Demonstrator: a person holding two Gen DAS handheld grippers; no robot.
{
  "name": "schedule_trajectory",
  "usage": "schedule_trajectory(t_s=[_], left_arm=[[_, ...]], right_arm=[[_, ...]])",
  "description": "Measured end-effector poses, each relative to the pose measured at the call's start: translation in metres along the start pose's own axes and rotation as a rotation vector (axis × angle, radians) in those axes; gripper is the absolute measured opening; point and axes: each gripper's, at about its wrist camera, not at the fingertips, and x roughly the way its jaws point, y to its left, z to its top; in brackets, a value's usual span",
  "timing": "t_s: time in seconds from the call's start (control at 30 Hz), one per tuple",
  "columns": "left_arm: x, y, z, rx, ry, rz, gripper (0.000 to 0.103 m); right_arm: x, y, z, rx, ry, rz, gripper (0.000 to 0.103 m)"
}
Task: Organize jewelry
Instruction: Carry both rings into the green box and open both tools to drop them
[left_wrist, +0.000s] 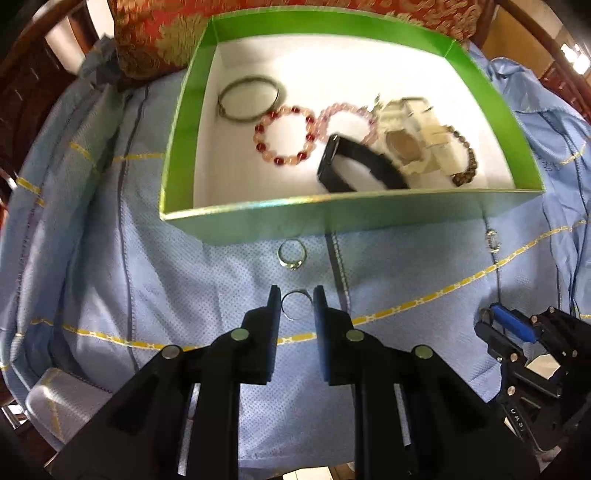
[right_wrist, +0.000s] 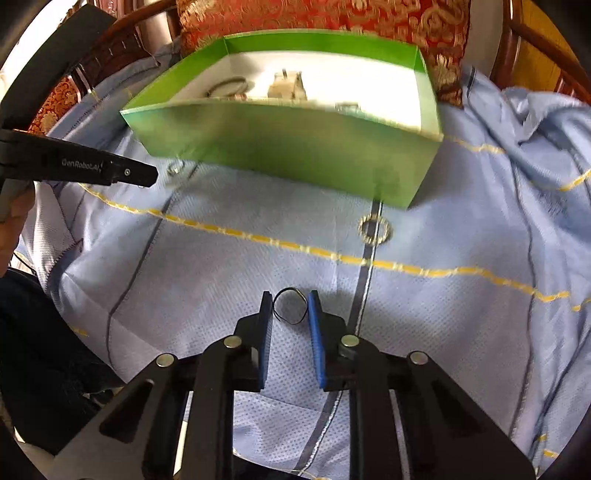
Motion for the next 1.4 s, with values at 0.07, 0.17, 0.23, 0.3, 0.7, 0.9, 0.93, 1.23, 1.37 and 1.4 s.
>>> schedule_trajectory(t_s=[0.07, 0.17, 0.23, 0.3, 0.7, 0.9, 0.93, 1.23, 1.37, 1.4], left_arm=[[-0.02, -0.003, -0.001, 0.015, -0.054, -0.014, 0.018], [-0.052, -0.007, 0.0, 0.041, -0.158, -0.063, 0.018], [-0.071, -0.009, 0.007, 0.053, -0.238, -0.06, 0.018], [-0.079, -0.012, 0.016, 0.058, -0.286, -0.039, 0.018], [-0.048, 0.0, 0.076, 0.062, -0.289, 0.083, 0.018], [-0.023, 0.02, 0.107, 0.007, -0.252, 0.047, 0.018], [-0.016, 0.023, 0.112, -0.012, -0.227, 0.021, 0.018], [-0.025, 0.026, 0.112, -0.034, -0.239, -0.052, 0.039], [-0.048, 0.018, 0.095, 0.015, -0.258, -0.091, 0.038], [-0.056, 0.016, 0.086, 0.033, -0.256, -0.124, 0.038]], right_arm=[[-0.014, -0.001, 0.006, -0.002, -0.035, 0.003, 0.019], [-0.039, -0.007, 0.022, 0.012, -0.111, 0.035, 0.019], [-0.055, -0.013, 0.037, 0.023, -0.178, 0.049, 0.019], [-0.065, -0.02, 0.054, 0.046, -0.247, 0.049, 0.019], [-0.014, -0.057, 0.139, 0.123, -0.292, 0.02, 0.02], [0.015, -0.06, 0.157, 0.129, -0.212, -0.021, 0.019], [0.021, -0.061, 0.159, 0.135, -0.194, -0.03, 0.02], [-0.016, -0.06, 0.142, 0.13, -0.277, -0.035, 0.058], [-0.062, -0.067, 0.105, 0.131, -0.32, 0.073, 0.058], [-0.071, -0.068, 0.091, 0.122, -0.318, 0.094, 0.058]])
